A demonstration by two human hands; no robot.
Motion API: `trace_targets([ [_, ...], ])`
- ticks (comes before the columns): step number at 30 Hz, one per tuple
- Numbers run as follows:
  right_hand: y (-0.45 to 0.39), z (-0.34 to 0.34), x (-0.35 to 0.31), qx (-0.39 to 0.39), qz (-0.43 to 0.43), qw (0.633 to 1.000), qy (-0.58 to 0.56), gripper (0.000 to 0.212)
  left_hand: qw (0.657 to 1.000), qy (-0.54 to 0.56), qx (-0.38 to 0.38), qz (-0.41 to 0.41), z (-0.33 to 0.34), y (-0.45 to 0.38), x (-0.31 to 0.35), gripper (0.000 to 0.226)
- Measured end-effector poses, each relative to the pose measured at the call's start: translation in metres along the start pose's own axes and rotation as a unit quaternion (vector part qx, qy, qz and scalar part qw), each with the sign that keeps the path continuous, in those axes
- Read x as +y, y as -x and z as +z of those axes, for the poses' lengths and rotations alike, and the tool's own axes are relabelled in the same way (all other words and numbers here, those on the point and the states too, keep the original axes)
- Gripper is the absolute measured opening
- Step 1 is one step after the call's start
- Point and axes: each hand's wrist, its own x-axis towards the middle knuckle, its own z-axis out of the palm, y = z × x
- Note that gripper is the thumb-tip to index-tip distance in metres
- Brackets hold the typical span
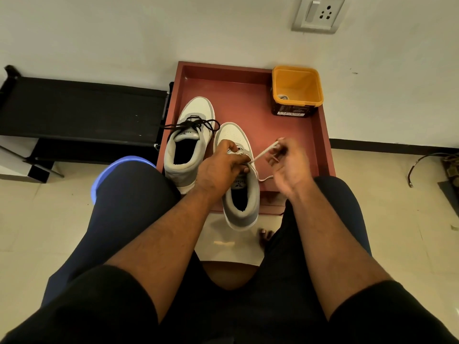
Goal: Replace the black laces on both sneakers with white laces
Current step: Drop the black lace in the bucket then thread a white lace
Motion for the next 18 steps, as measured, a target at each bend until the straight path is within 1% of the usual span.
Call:
trace_targets([
  [1, 0.001, -0.004, -0.006, -0.001, 0.011, 0.992, -0.129, 0.025, 1.000, 0.003, 0.001, -0.001, 0.000, 0.000, 0.001, 0.023],
  [2, 0.001, -0.009, -0.010, 0.001, 0.016, 0.976, -0.219, 0.027, 1.000, 0.006, 0.001, 0.000, 0.000, 0.000, 0.001, 0.023],
  [3, 0.001, -0.013, -0.013, 0.009, 0.021, 0.960, -0.278, 0.029, 1.000, 0.004, 0.000, 0.002, 0.000, 0.000, 0.002, 0.023],
  [4, 0.000, -0.016, -0.015, 0.019, 0.025, 0.952, -0.303, 0.029, 1.000, -0.002, -0.001, 0.004, 0.000, -0.001, 0.002, 0.023],
  [5, 0.000, -0.019, -0.015, 0.030, 0.027, 0.955, -0.294, 0.026, 1.000, -0.008, -0.002, 0.005, 0.001, -0.001, 0.002, 0.022],
  [7, -0.003, -0.021, -0.014, 0.052, 0.033, 0.980, -0.190, 0.022, 1.000, -0.008, 0.000, 0.002, 0.001, -0.001, 0.002, 0.022],
  [9, -0.008, -0.021, -0.010, 0.084, 0.046, 0.995, -0.016, 0.025, 1.000, -0.008, 0.007, 0.000, 0.000, -0.001, 0.001, 0.021],
  [10, -0.009, -0.021, -0.008, 0.096, 0.056, 0.990, 0.082, 0.026, 1.000, -0.009, 0.009, 0.001, 0.000, -0.001, 0.001, 0.021],
  [12, -0.009, -0.018, -0.001, 0.084, 0.096, 0.962, 0.244, 0.025, 1.000, -0.012, 0.012, 0.000, -0.001, 0.000, 0.002, 0.021],
  [14, -0.010, -0.014, 0.010, 0.037, 0.150, 0.924, 0.350, 0.027, 1.000, -0.007, 0.016, -0.004, 0.000, 0.000, 0.002, 0.021],
  [15, -0.011, -0.012, 0.016, 0.017, 0.163, 0.905, 0.394, 0.031, 1.000, 0.000, 0.018, -0.008, 0.000, 0.001, 0.002, 0.021],
  [17, -0.011, -0.010, 0.023, 0.004, 0.139, 0.874, 0.466, 0.033, 1.000, 0.009, 0.020, -0.012, 0.000, 0.002, 0.002, 0.021],
  [18, -0.012, -0.011, 0.024, 0.003, 0.114, 0.863, 0.493, 0.030, 1.000, 0.009, 0.019, -0.013, -0.001, 0.002, 0.002, 0.021],
])
